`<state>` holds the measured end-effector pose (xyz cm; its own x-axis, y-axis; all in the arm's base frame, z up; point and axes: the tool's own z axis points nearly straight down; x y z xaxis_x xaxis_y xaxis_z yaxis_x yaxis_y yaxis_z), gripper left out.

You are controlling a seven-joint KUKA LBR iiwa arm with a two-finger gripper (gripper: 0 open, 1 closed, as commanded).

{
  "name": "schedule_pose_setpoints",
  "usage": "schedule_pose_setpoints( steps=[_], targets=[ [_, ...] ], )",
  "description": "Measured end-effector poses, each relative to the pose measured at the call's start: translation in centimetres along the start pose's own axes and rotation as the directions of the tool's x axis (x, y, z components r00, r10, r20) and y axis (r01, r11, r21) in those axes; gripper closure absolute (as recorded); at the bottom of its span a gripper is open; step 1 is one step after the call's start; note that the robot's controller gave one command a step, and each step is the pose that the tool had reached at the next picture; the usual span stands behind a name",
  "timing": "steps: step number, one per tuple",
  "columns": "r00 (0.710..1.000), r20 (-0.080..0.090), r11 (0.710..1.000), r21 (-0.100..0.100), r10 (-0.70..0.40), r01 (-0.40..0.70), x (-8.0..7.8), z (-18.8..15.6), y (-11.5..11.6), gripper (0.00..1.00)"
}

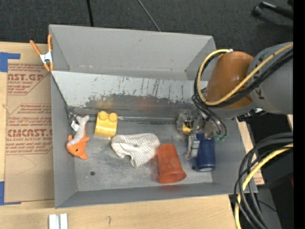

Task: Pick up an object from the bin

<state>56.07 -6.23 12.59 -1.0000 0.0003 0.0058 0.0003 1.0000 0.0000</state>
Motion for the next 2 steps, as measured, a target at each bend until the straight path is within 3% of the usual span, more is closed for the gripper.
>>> schedule_pose_setpoints(
  steps=[1,2],
  targets=[
    [1.0,0.007,1.0,0.001,-0.001,0.001,-0.2,-0.5,0.0,0.0],
    [0.999,0.012,0.999,0.003,-0.035,0.035,0.3,3.6,2.7,0.0]
  ],
)
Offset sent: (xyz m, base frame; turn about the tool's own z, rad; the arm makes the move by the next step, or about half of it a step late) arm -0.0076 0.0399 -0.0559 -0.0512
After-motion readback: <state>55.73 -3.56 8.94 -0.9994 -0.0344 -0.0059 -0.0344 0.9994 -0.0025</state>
